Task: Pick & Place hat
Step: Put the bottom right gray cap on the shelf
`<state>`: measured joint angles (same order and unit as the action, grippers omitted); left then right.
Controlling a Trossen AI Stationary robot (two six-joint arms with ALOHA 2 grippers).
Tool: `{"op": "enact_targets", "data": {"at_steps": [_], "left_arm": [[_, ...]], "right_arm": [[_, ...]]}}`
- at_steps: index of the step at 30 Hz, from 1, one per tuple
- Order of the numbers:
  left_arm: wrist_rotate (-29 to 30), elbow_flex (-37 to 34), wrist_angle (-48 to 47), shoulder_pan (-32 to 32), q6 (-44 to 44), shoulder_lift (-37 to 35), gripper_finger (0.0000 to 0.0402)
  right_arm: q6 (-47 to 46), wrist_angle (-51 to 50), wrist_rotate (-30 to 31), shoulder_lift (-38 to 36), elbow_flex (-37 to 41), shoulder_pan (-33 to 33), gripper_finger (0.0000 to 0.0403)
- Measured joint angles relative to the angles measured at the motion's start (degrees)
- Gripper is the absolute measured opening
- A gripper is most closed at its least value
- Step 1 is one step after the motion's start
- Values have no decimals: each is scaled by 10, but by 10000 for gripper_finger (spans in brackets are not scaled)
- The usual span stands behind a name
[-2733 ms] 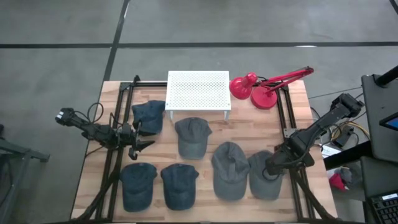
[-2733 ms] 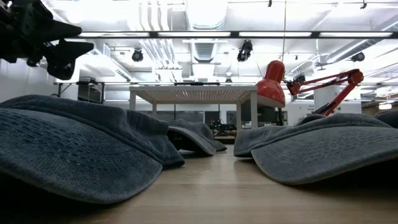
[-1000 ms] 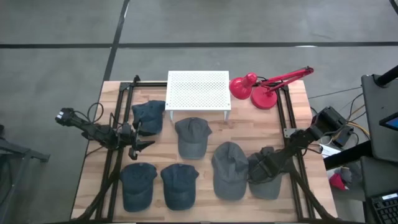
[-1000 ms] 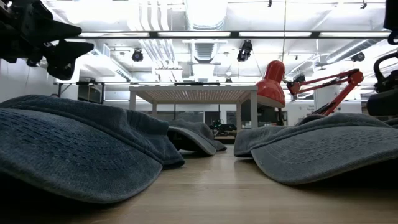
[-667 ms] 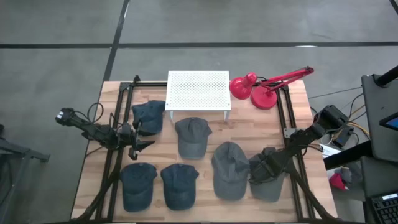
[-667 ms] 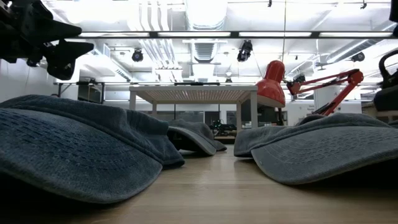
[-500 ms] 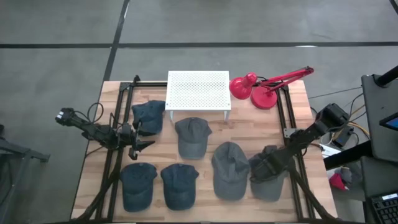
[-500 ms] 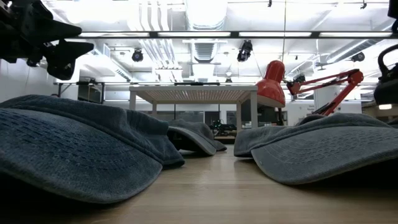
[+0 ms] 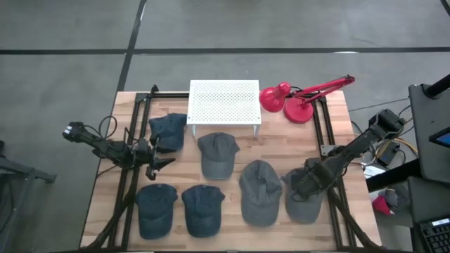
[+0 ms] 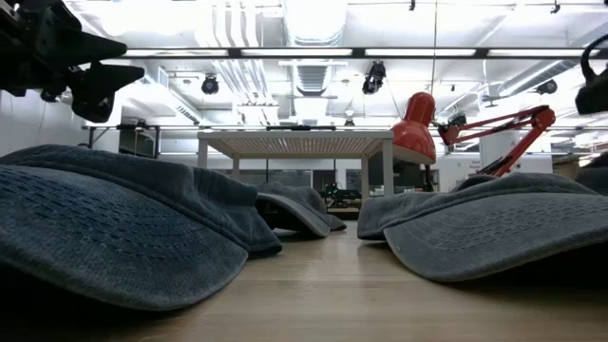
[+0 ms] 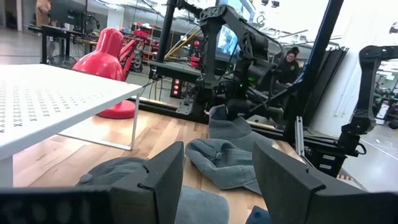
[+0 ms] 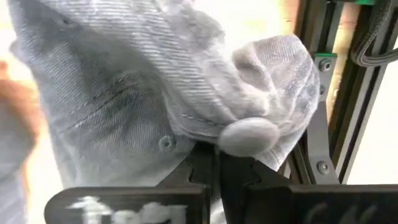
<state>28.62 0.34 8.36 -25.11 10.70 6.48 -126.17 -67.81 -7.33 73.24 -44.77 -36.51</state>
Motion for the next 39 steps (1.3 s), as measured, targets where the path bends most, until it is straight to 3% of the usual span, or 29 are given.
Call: {"op": "enact_targets", "data": {"at_steps": [8, 15, 25, 39], "left_arm": [[0, 0, 0, 0, 0, 0, 195], [0, 0, 0, 0, 0, 0, 195], [0, 0, 0, 0, 0, 0, 195], [0, 0, 1, 0, 0, 0, 195]], "right_arm": [[24, -10, 0, -83, 0, 0, 9], [102, -7, 10, -154, -17, 0, 9], [211, -5, 183, -208, -125, 0, 8], [436, -2, 502, -146, -279, 1, 8]]}}
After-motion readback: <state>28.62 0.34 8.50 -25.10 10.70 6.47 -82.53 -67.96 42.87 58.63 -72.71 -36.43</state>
